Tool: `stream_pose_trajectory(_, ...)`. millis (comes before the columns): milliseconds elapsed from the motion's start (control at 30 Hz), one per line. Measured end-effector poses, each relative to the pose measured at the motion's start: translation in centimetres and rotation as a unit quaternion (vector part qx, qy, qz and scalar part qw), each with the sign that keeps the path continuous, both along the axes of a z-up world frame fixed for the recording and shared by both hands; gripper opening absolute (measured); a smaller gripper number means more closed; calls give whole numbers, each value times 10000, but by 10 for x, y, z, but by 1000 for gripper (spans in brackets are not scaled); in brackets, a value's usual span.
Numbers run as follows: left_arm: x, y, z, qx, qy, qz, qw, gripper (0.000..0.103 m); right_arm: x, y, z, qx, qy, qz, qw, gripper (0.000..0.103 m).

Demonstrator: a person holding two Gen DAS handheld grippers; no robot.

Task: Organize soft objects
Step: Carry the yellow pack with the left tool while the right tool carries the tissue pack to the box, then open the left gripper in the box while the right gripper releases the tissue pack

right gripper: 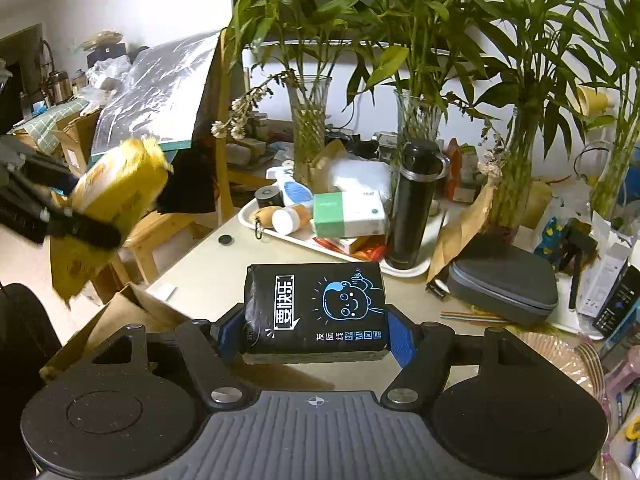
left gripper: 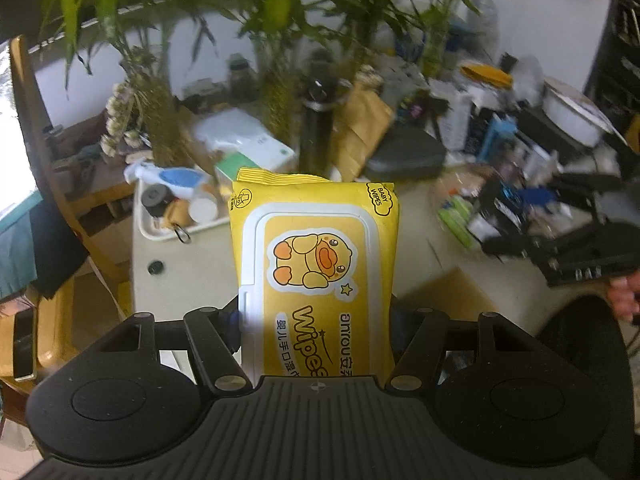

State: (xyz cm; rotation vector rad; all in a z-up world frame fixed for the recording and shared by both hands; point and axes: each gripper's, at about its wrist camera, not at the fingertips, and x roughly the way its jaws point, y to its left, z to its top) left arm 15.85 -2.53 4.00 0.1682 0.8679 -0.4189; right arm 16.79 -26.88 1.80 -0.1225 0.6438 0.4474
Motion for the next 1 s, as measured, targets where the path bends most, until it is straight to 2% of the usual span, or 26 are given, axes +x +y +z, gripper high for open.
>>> stream_pose_trajectory(267,-22,-16,-32,254,271,-270,9989,64,-17,0,-2,48,89,43,9999,73)
stream_pose_trajectory(433,-35,-20,-49,76,357,-669,9971,68,-28,1,-4,43,103,68,9999,73)
stream_pose_trajectory(467,-37,-18,-51,-7,318,-656,9973,72,-30,0,-5,48,106,64,9999,73)
stream_pose_trajectory(567,-51,-11,-47,-174,-152,-549,9982,77,-36,-2,-7,82,122,47,9999,73)
stream_pose_trajectory(667,-60,-5,-43,-159,-376,-492,9980,78,-41,-2,-10,114,166,31,9998,73)
stream_pose_trajectory(833,-71,4,-39,29,-529,-275,9982,78,-48,-1,-15,128,227,42,9997,73)
stream_pose_trajectory(1000,-81,18,-38,32,-531,-79,9986,78,-57,7,-16,135,296,156,9994,73)
